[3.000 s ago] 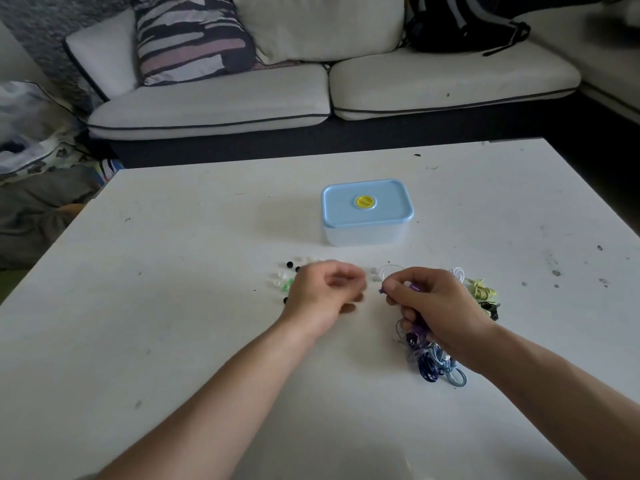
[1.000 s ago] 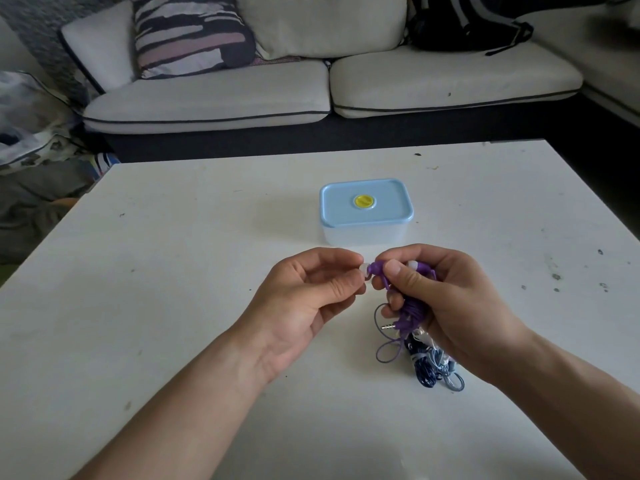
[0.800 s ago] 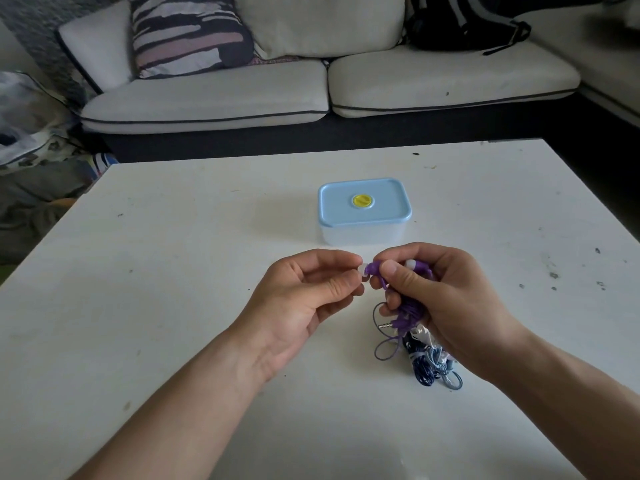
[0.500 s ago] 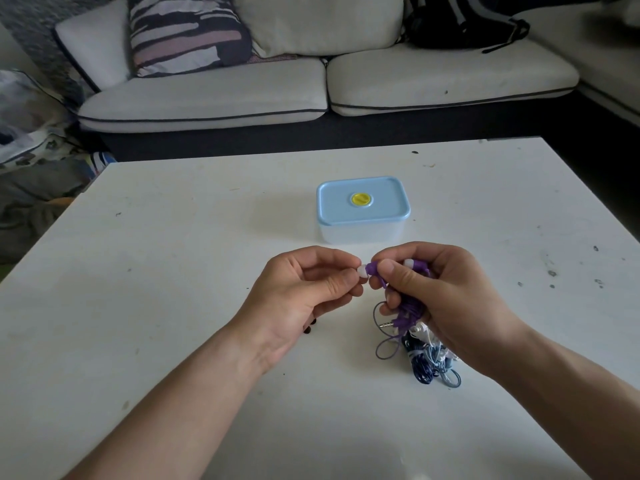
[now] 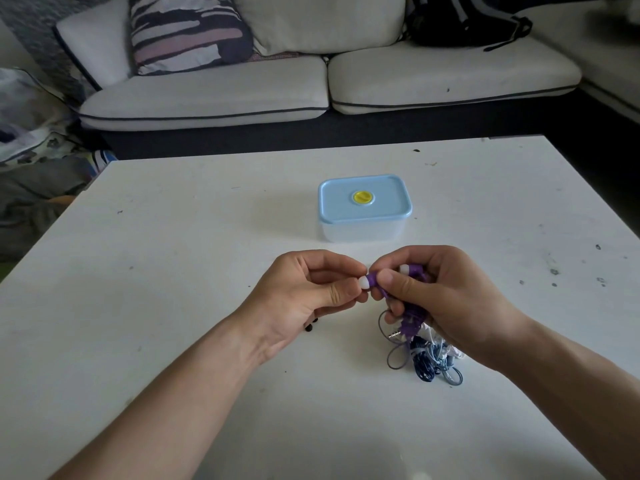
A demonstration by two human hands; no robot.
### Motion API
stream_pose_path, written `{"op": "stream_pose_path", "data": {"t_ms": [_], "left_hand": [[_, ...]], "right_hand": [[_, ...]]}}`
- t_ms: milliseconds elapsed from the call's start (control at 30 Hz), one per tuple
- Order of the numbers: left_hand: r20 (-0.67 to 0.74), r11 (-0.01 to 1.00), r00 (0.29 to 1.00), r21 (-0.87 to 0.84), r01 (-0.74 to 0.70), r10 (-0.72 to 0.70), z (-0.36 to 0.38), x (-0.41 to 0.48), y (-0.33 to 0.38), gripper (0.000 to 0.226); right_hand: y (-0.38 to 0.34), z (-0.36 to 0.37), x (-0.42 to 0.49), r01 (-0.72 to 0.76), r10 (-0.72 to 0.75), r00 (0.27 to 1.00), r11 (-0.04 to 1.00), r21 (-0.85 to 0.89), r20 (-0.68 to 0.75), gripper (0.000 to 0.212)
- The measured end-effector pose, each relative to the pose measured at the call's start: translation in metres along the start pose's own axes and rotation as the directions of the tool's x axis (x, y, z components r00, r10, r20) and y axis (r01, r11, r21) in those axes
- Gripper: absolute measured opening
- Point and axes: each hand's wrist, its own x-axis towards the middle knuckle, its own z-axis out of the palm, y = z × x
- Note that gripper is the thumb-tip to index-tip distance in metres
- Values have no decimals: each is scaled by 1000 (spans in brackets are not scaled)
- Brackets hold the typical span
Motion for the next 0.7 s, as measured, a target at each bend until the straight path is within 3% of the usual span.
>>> {"op": "stream_pose_path", "data": {"t_ms": [300, 700], "left_hand": [[-44, 1000, 999, -9, 5, -5, 0, 4, -6, 18], [-20, 1000, 1000, -16, 10, -11, 1, 4, -7, 14]], "right_hand": [[0, 3, -2, 54, -68, 993, 988, -147, -92, 10], [5, -2, 1, -13, 13, 1000, 999, 49, 7, 15]]}}
